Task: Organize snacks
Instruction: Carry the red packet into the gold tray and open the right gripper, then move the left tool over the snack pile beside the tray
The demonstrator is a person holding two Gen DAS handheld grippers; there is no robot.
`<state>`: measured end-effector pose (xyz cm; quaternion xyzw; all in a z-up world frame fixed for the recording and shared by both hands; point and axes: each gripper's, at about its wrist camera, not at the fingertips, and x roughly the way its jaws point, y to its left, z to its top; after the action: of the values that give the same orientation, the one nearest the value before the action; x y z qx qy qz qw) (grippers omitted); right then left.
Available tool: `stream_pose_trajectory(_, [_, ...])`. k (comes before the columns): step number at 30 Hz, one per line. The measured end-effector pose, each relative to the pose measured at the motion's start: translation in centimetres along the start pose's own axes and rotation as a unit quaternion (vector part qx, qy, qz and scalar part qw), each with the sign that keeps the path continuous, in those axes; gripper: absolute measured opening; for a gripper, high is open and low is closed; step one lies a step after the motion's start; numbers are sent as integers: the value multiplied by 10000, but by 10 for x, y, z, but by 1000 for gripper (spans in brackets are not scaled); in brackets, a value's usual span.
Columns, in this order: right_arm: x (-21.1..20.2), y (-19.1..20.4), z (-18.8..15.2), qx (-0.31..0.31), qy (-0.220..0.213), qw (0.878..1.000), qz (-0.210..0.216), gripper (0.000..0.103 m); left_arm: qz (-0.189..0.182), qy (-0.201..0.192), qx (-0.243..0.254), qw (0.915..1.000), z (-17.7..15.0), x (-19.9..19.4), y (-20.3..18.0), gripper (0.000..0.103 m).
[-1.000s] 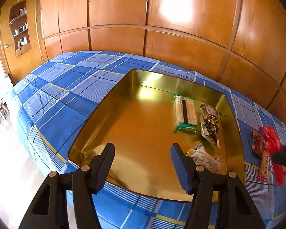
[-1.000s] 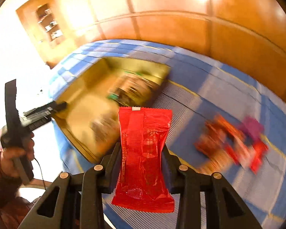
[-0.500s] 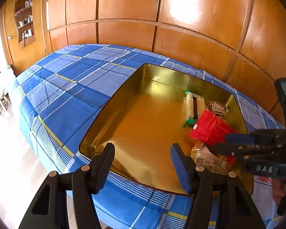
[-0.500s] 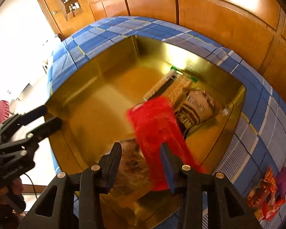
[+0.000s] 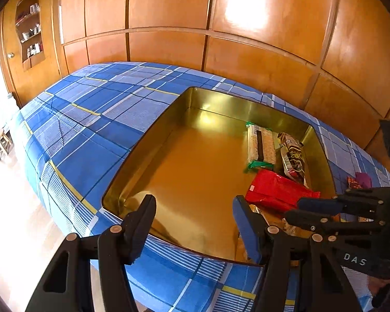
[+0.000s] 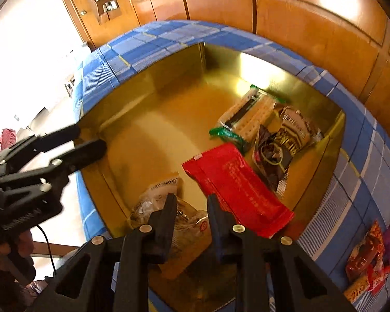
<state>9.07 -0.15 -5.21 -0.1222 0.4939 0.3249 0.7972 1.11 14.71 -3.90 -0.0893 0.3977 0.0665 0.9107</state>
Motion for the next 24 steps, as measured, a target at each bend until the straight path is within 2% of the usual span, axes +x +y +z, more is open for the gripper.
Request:
stream_pose_trajectory(5, [-10,5,-9,18,-117,9998,-143,24,-39,-11,73,10000,-2,-4,-6,62])
stream_pose_trajectory(8, [-14,7,-15,92,-201,9994,-271,24,-96,-33,82,9999,-3,-8,-7,66])
stream_pose_trajectory(17, [-42,9,-22,284,-717,9958,-502,24,-74,-103,161,9998,-4,-16,-13,66])
stream_pose_trajectory(24, [-51,11,-28,325,-821,9944,-587,24,-84,-101,277,9995,-6,-19,-19,66])
